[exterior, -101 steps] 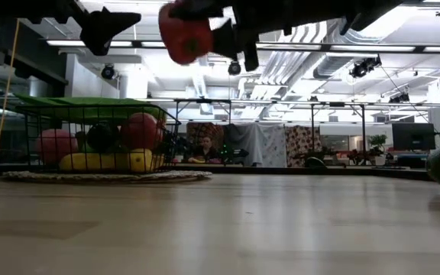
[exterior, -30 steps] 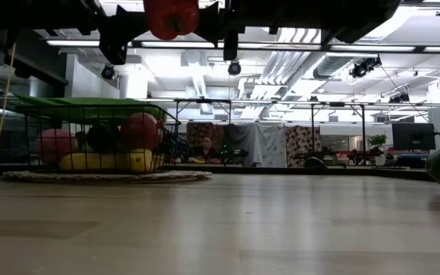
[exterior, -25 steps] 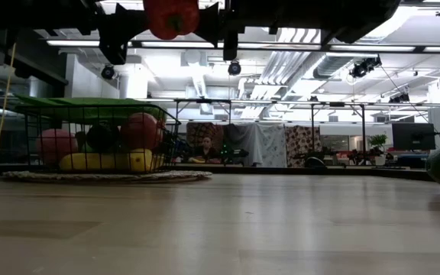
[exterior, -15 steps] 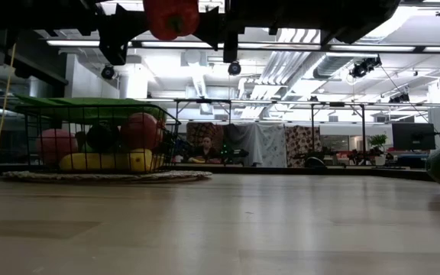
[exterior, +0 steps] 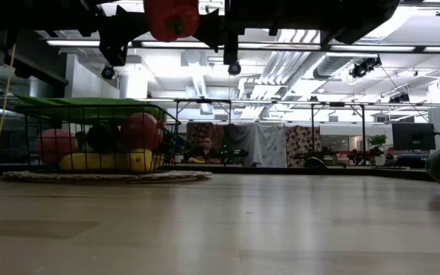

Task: Build produce basket
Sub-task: Put the red bell pepper into the black wire basket

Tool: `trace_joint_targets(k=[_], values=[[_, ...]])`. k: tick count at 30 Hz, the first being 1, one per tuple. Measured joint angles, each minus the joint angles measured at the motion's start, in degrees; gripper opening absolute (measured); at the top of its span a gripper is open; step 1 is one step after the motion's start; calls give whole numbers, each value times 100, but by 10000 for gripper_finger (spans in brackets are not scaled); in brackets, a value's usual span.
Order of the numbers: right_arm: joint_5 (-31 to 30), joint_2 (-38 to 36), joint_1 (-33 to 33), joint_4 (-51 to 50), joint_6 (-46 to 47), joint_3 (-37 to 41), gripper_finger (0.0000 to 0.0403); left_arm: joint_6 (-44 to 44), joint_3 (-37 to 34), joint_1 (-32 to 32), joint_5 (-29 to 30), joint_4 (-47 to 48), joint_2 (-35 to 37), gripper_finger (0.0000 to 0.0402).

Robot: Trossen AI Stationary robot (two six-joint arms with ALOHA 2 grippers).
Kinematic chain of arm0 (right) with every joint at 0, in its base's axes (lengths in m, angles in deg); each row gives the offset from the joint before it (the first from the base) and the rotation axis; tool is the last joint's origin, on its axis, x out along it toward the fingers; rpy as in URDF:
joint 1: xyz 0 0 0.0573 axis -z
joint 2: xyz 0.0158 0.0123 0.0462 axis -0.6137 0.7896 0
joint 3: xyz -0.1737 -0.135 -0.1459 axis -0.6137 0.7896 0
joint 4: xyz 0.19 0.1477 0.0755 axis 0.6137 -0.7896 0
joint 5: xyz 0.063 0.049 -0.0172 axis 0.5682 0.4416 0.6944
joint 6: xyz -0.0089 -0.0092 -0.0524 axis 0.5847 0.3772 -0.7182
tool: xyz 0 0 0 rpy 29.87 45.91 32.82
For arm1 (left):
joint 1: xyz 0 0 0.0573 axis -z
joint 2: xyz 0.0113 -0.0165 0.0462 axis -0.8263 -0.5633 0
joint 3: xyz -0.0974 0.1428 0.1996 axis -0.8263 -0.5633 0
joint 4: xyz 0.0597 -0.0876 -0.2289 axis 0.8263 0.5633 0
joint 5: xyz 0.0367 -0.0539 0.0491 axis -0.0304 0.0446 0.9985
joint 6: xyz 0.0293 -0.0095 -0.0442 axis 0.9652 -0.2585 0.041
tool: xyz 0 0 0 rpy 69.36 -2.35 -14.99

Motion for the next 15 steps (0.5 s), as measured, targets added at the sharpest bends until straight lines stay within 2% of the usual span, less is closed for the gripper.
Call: trace_joint_targets(k=[6,10,13,15], values=[[-30,0,0,-50,12,0,277,3,-1,0,4,87,0,202],[-103,0,-6,-107,35,0,324,3,-1,0,2,137,0,202],[-368,0,-62,-151,-157,0,375,3,-1,0,2,141,0,202],[-536,-2,-92,-151,-319,0,393,3,-1,2,-2,145,0,202]])
